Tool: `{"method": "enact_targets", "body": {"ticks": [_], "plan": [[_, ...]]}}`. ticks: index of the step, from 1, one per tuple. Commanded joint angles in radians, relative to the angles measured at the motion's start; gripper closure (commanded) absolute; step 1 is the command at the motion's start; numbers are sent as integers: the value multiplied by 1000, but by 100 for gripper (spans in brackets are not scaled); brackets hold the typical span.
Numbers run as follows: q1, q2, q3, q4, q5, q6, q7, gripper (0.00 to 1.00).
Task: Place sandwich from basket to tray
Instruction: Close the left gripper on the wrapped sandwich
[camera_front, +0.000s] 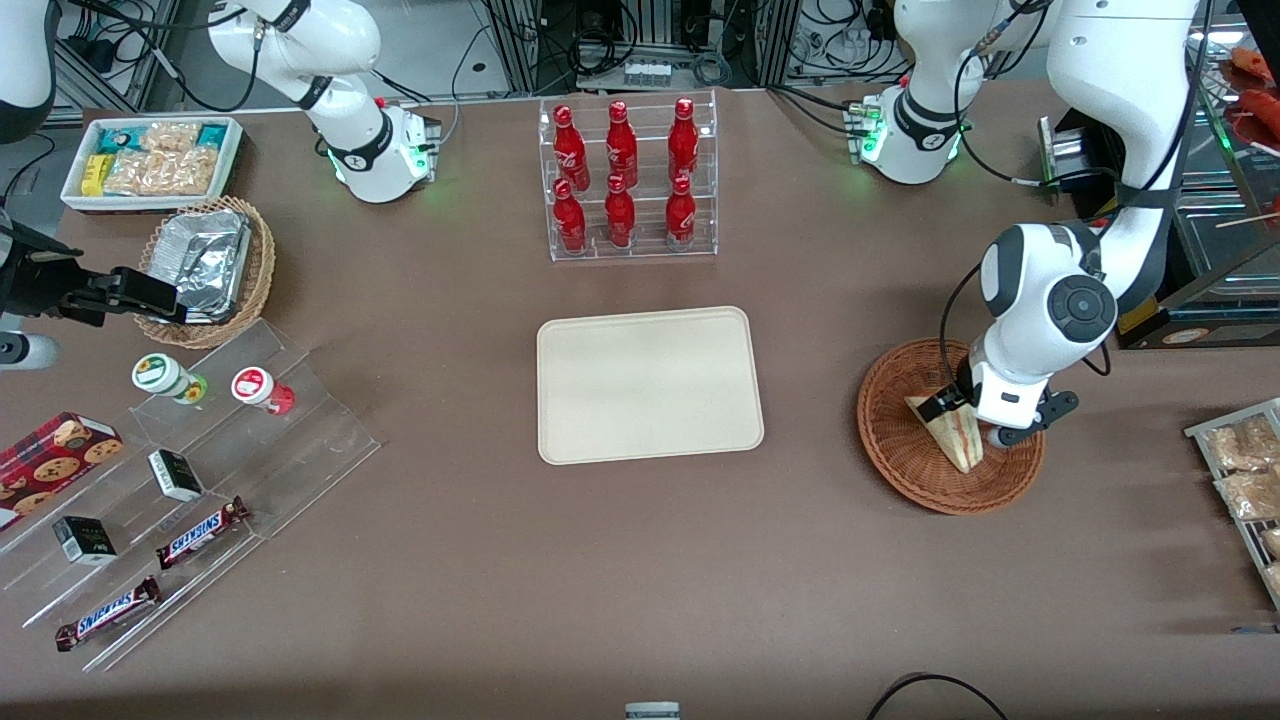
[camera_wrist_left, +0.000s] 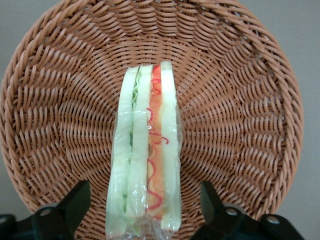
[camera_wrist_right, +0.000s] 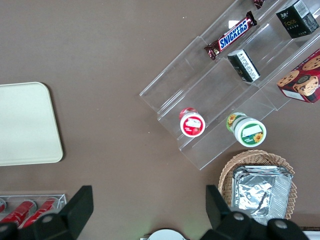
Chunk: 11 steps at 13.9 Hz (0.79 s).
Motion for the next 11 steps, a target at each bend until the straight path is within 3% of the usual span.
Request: {"method": "enact_targets", "body": {"ticks": [1,3,4,8,11], "plan": [[-3,14,4,-1,15,19,-13,32],[-3,13,4,-1,15,14,-9,81],[-3,14,4,0,15,11,-9,100],[-4,-13,4,17,41,-39,14,100],[-9,-56,-2,120,114,-249,19,100]]}}
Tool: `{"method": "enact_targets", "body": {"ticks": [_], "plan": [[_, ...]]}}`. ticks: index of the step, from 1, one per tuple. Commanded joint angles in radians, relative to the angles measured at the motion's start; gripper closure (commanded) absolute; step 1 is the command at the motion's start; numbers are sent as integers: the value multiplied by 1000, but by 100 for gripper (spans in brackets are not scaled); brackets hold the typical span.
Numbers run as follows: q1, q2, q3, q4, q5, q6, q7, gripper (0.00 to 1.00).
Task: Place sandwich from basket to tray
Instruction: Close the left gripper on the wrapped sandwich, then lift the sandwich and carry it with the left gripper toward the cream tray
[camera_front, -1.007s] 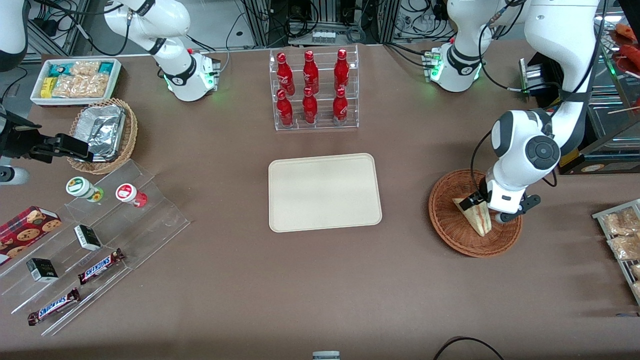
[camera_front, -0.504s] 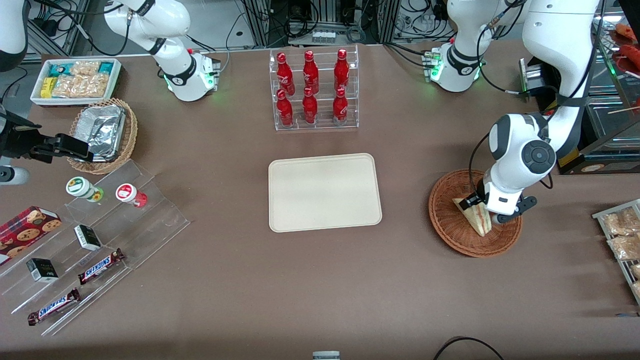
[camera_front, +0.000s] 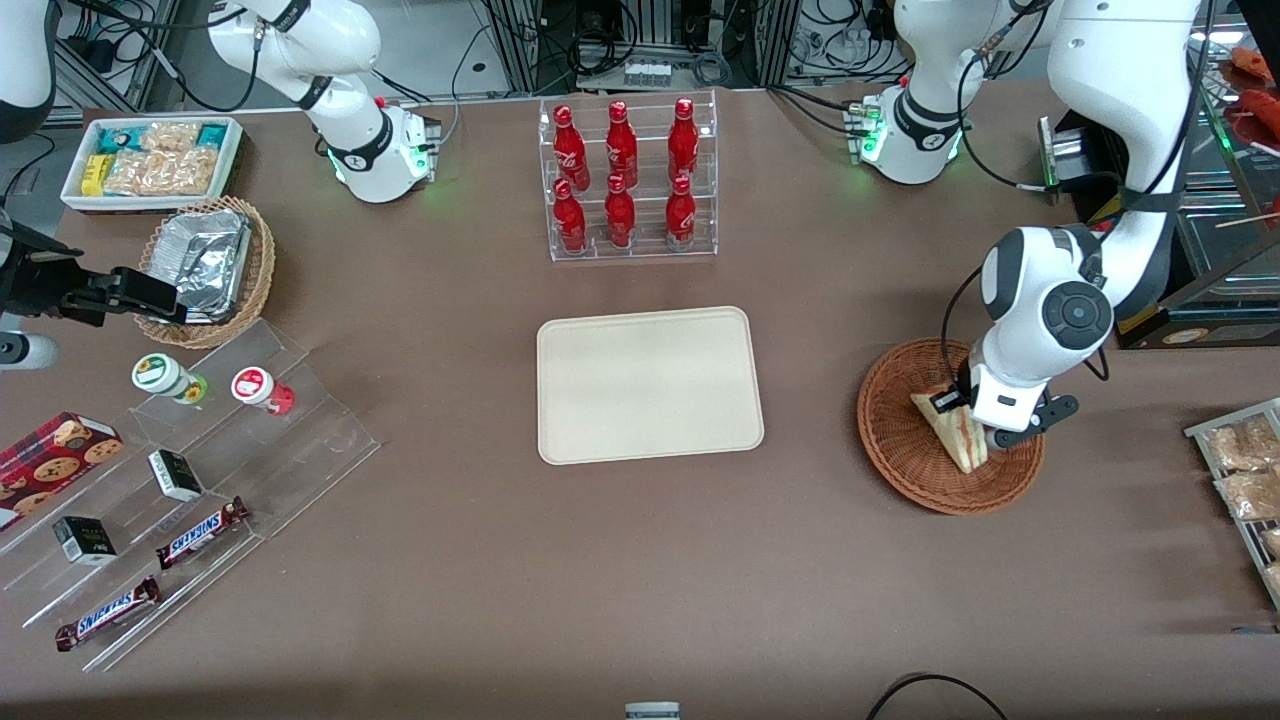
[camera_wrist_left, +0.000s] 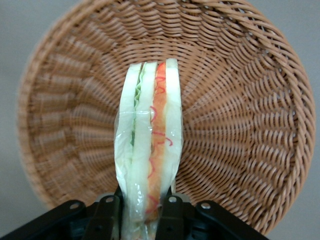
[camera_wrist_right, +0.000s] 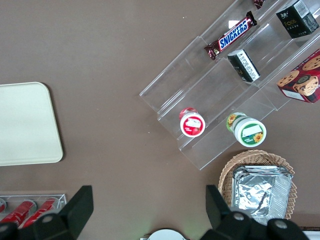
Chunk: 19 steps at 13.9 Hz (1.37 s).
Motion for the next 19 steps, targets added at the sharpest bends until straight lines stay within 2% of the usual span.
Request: {"method": "enact_targets", "body": {"ticks": [1,3,8,12,15,16,19], "plan": [[-7,-65,-17,94,38,-186,12,100],[-9,-88,-58,169,36,-300,12,100],[-9,-41,-253,477,24,-555,-8,100],[-10,17,-411,557,27,-558,-10,100],[-12,129,-533,623,56,-550,-68,100],[-41,169,-560,660,74,-550,-85,100],[-145,315,-557,767,96,-541,-158,100]]}}
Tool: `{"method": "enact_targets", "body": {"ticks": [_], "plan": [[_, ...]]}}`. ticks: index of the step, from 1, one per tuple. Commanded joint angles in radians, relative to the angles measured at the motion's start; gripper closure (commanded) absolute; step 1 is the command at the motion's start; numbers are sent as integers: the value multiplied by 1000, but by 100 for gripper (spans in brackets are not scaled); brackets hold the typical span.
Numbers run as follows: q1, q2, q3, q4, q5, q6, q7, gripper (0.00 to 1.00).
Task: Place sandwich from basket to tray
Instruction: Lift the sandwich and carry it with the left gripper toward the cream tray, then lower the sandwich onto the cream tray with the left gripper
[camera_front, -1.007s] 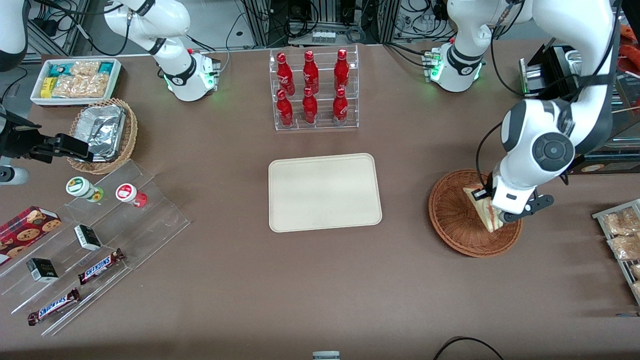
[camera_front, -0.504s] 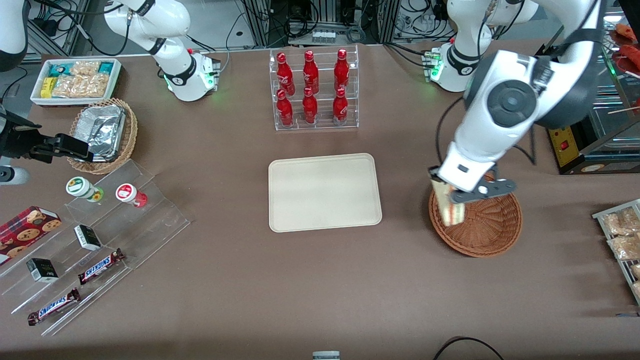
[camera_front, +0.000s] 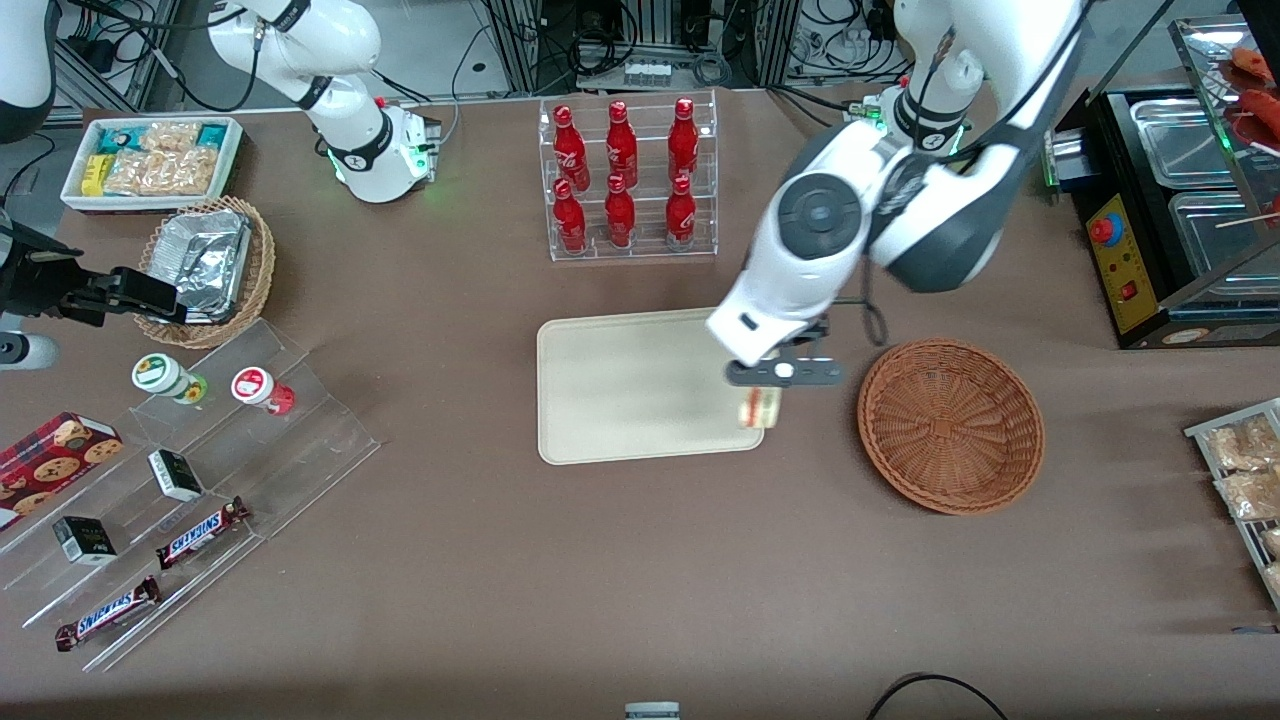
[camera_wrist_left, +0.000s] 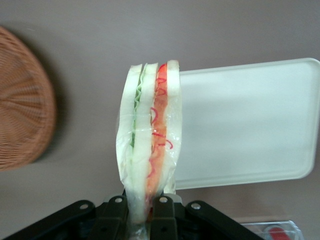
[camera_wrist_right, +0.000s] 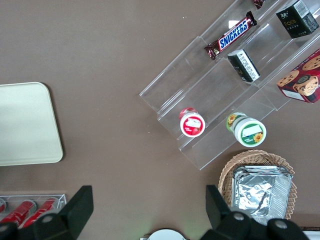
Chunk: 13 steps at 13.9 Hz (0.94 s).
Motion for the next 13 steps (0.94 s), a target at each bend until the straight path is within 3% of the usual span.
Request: {"method": "enact_targets", "body": {"ticks": [1,6,13], "plan": [[-100,166,-1,151,55,-8,-99,100],[-178,298,1,173,81,76,-276,100],[-220,381,2,165,124,139,-328,100]]}}
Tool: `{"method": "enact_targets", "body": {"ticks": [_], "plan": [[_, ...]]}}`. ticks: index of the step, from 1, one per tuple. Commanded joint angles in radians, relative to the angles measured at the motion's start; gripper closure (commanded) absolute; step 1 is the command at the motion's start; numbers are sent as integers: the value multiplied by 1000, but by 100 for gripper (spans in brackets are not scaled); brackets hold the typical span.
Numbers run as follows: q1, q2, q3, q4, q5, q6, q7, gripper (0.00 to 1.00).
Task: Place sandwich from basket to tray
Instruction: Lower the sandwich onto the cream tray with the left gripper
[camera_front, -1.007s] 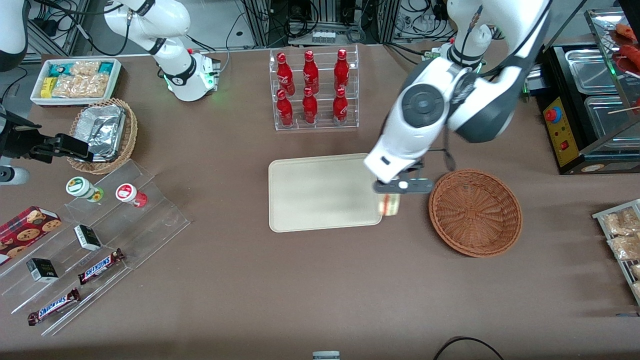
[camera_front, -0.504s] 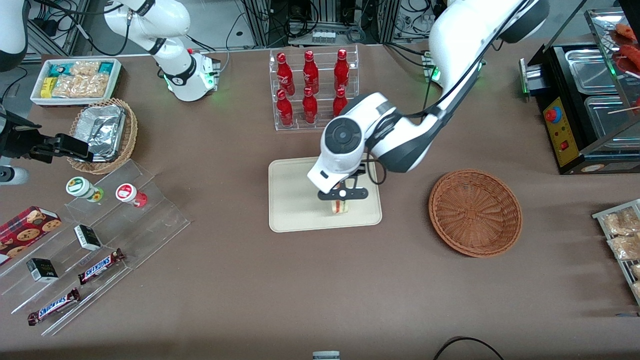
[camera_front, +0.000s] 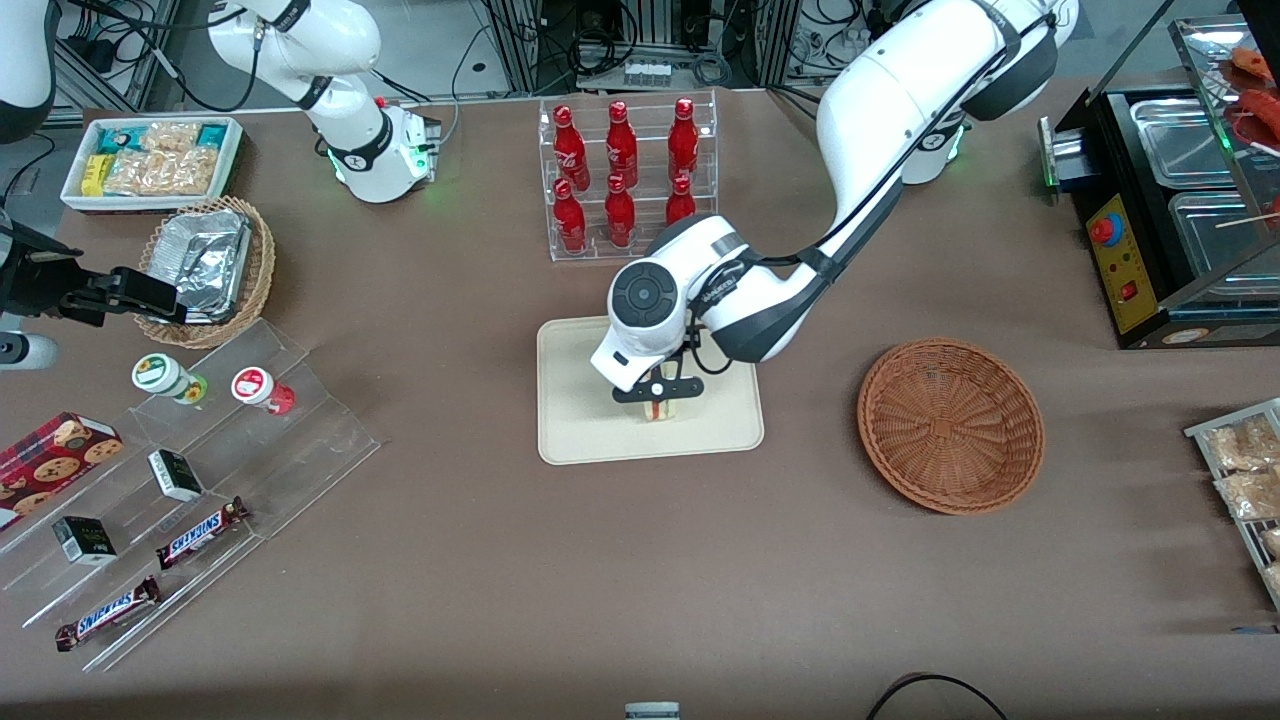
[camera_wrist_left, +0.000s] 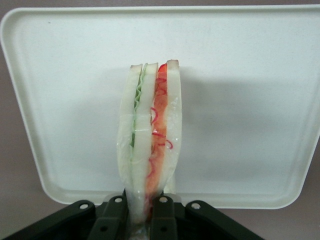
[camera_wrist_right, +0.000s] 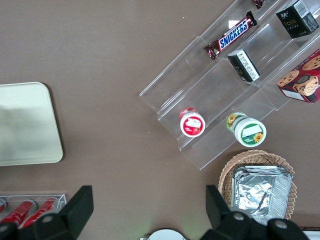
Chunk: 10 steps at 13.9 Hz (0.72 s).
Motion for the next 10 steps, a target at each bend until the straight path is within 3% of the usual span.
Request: {"method": "enact_targets", "body": {"ticks": [1,5,6,7,9,10], "plan": [[-21,43,1,35,60,9,-28,100],[-30,66,1,33,72,10,-37,94],[-31,69,1,33,72,10,-39,85],[-37,75,1,35,72,15,-39,70],[-39,75,1,33,74,15,-33,0],[-37,72,1,33,75,12,-33,0]]}}
